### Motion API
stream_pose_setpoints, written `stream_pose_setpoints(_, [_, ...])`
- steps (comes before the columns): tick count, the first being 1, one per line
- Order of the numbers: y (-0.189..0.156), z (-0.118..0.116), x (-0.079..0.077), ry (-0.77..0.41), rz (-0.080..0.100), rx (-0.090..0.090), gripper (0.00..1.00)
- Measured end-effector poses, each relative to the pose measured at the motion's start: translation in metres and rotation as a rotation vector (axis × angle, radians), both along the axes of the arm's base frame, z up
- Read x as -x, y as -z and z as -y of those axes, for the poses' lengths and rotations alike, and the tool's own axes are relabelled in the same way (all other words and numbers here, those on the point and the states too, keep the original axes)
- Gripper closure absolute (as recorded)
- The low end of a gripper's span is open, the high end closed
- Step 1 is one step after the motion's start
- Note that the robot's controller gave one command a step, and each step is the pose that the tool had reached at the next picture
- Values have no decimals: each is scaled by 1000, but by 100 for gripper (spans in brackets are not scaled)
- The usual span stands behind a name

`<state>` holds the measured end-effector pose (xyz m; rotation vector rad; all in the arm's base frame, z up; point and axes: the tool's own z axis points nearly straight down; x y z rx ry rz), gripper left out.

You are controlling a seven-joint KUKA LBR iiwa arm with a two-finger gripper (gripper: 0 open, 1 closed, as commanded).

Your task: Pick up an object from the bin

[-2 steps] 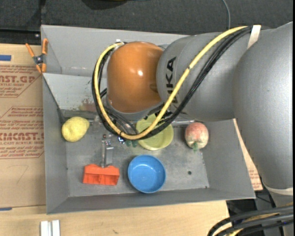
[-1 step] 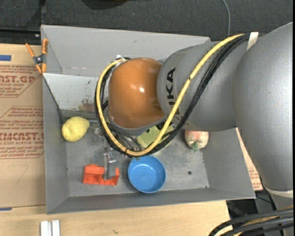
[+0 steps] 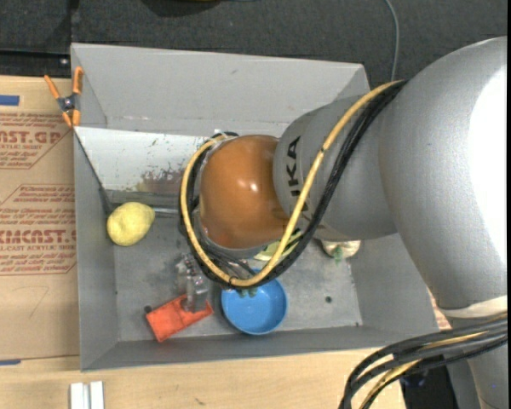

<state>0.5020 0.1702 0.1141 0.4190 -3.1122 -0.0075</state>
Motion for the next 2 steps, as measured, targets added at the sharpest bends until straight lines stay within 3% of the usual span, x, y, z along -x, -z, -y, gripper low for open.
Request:
stream_pose_setpoints(1, [0, 0, 0, 0, 0, 0, 100])
stream_pose_setpoints(2, [-162, -23, 3, -51, 3, -2, 100])
